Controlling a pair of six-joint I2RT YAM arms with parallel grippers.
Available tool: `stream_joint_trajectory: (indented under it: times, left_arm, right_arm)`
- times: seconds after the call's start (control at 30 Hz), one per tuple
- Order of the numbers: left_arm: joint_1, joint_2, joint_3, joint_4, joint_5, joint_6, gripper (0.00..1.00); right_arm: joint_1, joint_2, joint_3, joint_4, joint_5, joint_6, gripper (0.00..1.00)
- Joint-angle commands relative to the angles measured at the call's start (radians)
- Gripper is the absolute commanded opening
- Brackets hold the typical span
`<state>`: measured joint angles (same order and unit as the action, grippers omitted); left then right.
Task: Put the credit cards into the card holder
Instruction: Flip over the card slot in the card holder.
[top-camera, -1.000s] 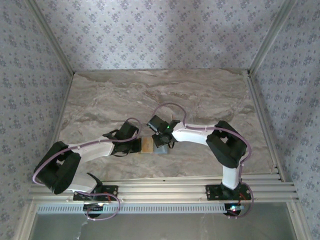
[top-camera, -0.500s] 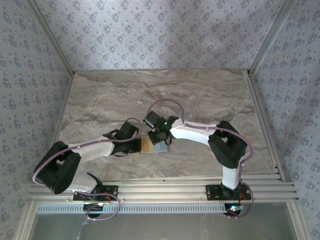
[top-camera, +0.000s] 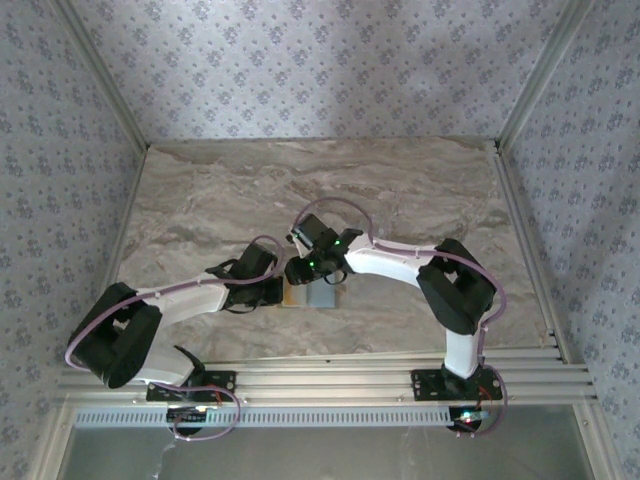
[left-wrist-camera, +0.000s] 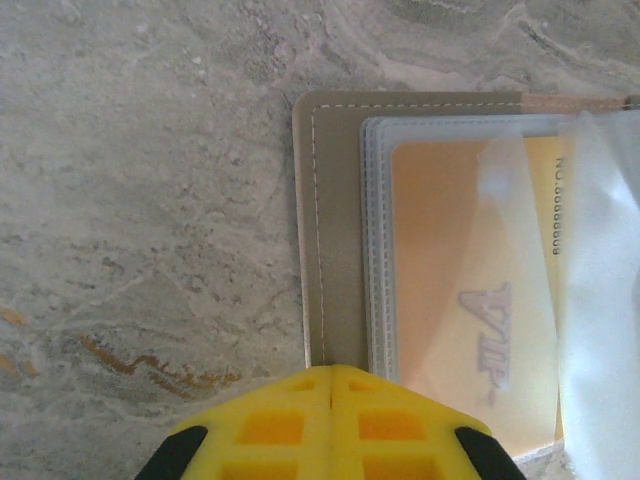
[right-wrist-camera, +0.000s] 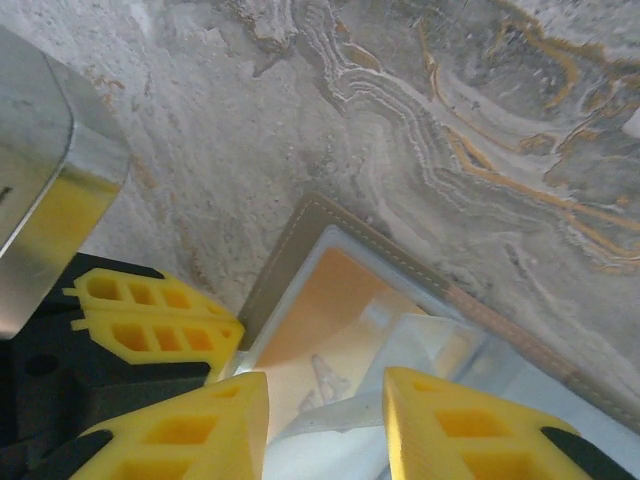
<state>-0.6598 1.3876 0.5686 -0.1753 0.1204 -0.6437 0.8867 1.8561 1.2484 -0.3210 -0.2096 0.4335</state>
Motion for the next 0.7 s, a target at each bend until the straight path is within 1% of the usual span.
stream_joint_trajectory:
  times: [0.0, 0.23, 0.47, 0.57, 0.67]
  left_arm:
    - [0.002, 0.003, -0.023, -0.035, 0.021, 0.008, 0.06]
    - [0.027, -0.034, -0.041, -0.029, 0.044, 0.003, 0.07]
    - [0.049, -0.109, -0.064, -0.039, 0.032, -0.001, 0.12]
    - [0.052, -0.130, -0.068, -0.047, 0.019, -0.003, 0.14]
    - [0.055, -0.143, -0.071, -0.049, 0.018, -0.004, 0.17]
  right_arm:
    - [-0.012, -0.016, -0.031, 0.064, -0.101, 0.043, 0.40]
    - [-0.030, -0.018, -0.064, 0.143, -0.189, 0.071, 0.49]
    - [-0.046, -0.032, -0.094, 0.186, -0.238, 0.080, 0.56]
    - [-0.047, -0.055, -0.091, 0.155, -0.206, 0.062, 0.58]
    - [-0.046, -0.072, -0.088, 0.114, -0.162, 0.045, 0.57]
